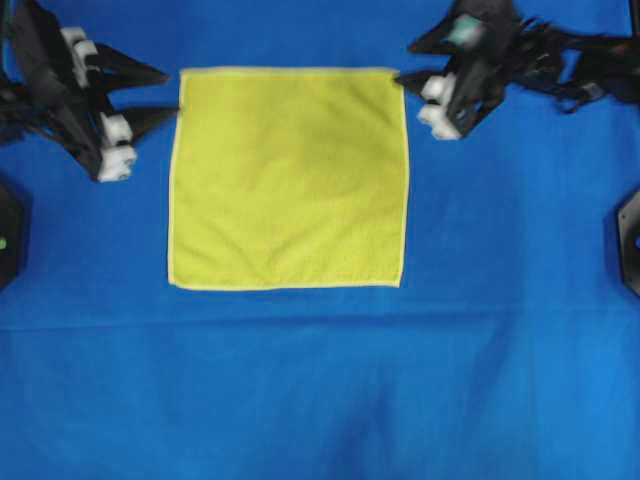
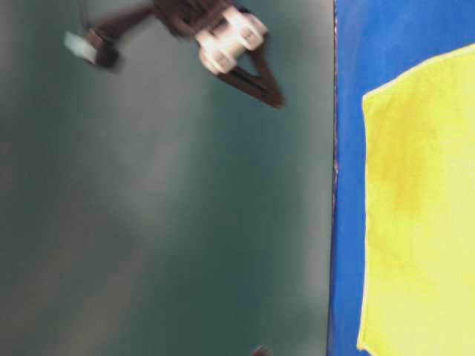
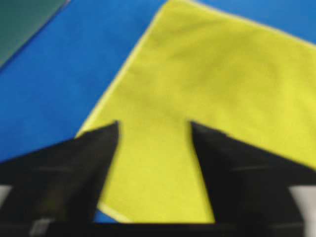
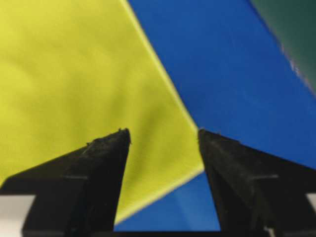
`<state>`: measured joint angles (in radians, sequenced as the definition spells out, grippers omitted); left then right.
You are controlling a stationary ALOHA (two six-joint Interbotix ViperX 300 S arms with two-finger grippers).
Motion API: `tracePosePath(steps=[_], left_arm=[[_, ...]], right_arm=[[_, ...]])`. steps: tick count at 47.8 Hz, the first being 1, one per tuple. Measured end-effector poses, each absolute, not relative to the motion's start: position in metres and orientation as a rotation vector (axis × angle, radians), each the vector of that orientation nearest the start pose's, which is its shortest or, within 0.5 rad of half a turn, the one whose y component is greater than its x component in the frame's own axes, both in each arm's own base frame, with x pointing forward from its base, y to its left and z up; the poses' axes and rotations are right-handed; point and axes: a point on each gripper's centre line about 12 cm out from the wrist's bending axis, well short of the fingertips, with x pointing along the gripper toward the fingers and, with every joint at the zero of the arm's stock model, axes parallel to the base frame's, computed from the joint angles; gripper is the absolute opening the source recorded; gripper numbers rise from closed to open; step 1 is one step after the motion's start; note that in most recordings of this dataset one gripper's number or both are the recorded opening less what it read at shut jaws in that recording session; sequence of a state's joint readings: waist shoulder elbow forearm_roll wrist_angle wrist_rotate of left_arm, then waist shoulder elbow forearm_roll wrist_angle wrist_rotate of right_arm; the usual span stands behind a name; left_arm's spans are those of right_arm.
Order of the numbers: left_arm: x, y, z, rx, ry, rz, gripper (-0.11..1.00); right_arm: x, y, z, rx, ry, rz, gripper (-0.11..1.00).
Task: Fold the yellow towel.
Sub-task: 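Move both grippers to the towel's far corners and pinch them, then lift the far corners and fold them toward the near edge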
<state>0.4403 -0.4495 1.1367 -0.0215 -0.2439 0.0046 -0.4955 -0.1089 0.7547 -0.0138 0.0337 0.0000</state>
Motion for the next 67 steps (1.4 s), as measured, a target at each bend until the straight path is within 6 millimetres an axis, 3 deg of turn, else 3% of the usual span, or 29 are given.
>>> tracePosePath(steps=[4,13,23,29,38,43,46,51,55,67], left_arm=[[0.241,0.125,0.166,-0.128,0.471,0.477,0.84],[0.250,0.152,0.130,-0.163,0.558,0.538,0.83],[0.254,0.173,0.095,-0.197,0.628,0.583,0.83],[0.253,0.182,0.082,-0.215,0.658,0.606,0.83],[0.256,0.186,0.079,-0.218,0.660,0.612,0.80],[0.256,0.186,0.079,-0.221,0.664,0.612,0.68],[0.255,0.186,0.078,-0.222,0.672,0.611,0.52],[0.254,0.186,0.077,-0.227,0.684,0.611,0.21],[0.254,0.185,0.076,-0.227,0.687,0.609,0.03],[0.254,0.185,0.076,-0.228,0.690,0.609,0.01]], right_arm=[[0.320,-0.181,0.160,0.167,0.724,-0.483,0.51],[0.321,-0.200,0.131,0.191,0.794,-0.513,0.51],[0.322,-0.206,0.108,0.202,0.834,-0.518,0.51],[0.325,-0.209,0.099,0.205,0.834,-0.519,0.51],[0.328,-0.212,0.092,0.207,0.834,-0.521,0.50],[0.327,-0.213,0.093,0.205,0.830,-0.524,0.45],[0.327,-0.213,0.093,0.202,0.831,-0.523,0.34],[0.327,-0.213,0.091,0.197,0.835,-0.520,0.05],[0.327,-0.214,0.090,0.199,0.836,-0.520,0.03],[0.327,-0.213,0.090,0.200,0.835,-0.521,0.03]])
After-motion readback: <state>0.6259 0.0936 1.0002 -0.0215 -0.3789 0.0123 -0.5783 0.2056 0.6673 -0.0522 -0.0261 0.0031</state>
